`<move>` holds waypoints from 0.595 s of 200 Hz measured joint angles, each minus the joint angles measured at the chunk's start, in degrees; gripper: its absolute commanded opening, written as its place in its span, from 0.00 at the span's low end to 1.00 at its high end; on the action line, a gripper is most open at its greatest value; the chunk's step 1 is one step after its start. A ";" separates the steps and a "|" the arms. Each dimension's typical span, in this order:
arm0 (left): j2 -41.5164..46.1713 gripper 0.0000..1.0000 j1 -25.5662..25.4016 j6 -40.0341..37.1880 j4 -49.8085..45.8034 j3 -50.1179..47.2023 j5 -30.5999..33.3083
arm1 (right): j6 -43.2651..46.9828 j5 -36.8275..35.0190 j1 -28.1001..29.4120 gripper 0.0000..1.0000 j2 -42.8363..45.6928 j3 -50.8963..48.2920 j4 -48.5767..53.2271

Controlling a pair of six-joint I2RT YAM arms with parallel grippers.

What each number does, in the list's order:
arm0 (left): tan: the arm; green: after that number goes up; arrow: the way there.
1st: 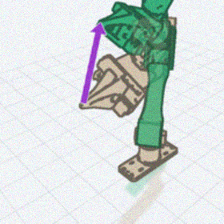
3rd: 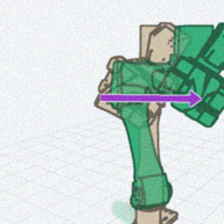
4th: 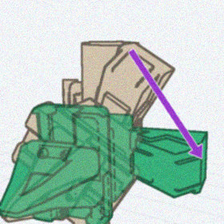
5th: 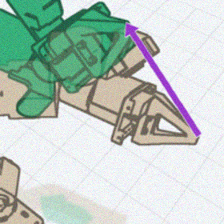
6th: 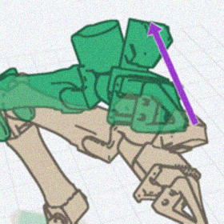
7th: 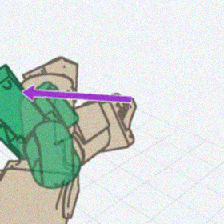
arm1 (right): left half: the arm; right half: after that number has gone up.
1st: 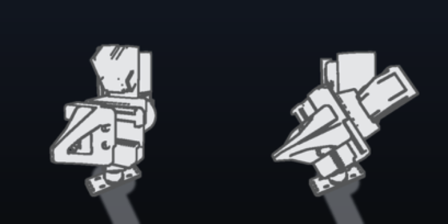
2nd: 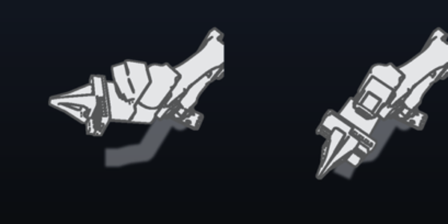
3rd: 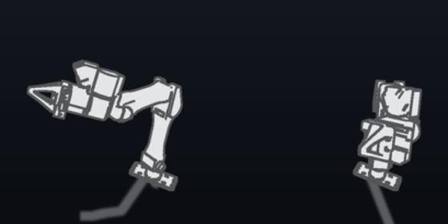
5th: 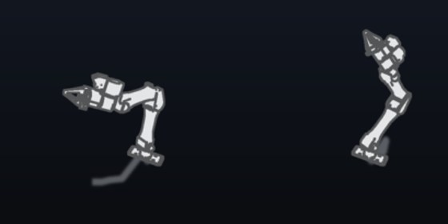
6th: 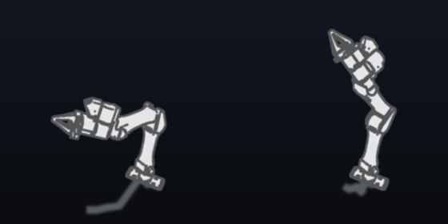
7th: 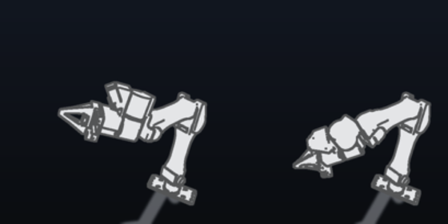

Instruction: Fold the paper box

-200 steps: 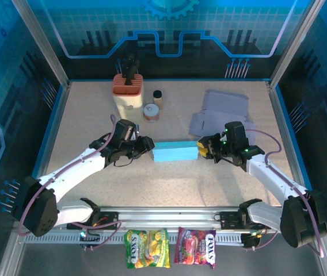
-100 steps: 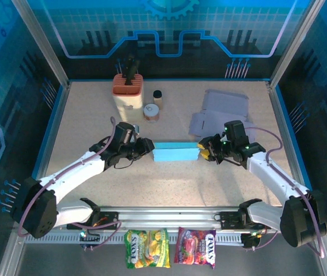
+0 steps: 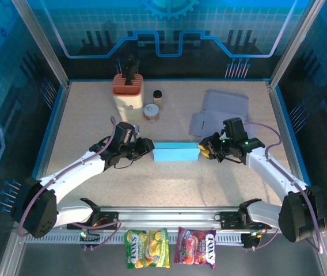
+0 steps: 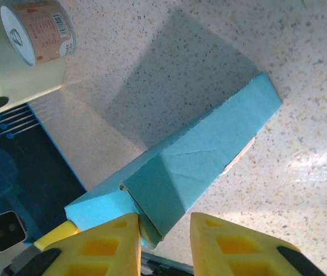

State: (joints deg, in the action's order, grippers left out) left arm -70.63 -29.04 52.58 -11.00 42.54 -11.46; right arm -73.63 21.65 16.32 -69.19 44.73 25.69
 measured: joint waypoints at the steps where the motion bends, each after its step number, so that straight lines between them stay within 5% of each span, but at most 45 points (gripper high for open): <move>1: 0.00 0.31 0.00 0.00 0.00 0.00 -0.02 | 0.17 -0.02 0.00 0.24 -0.13 0.07 0.02; 64: -0.52 0.30 0.07 -0.20 0.66 0.00 0.00 | 6.69 -0.85 -0.26 0.17 -4.11 3.80 2.62; 89: -0.57 0.30 0.07 -0.42 0.70 0.00 0.00 | 7.50 -1.11 -0.24 0.26 -3.39 4.26 3.82; 119: -0.57 0.29 -0.13 -1.16 0.81 0.00 0.00 | 8.26 -1.95 -0.24 0.49 -2.10 4.66 7.52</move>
State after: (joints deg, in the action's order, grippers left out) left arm -71.20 -29.17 51.42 -10.20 42.54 -11.46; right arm -65.36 19.70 16.08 -71.29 49.39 33.21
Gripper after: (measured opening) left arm 0.292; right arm 0.412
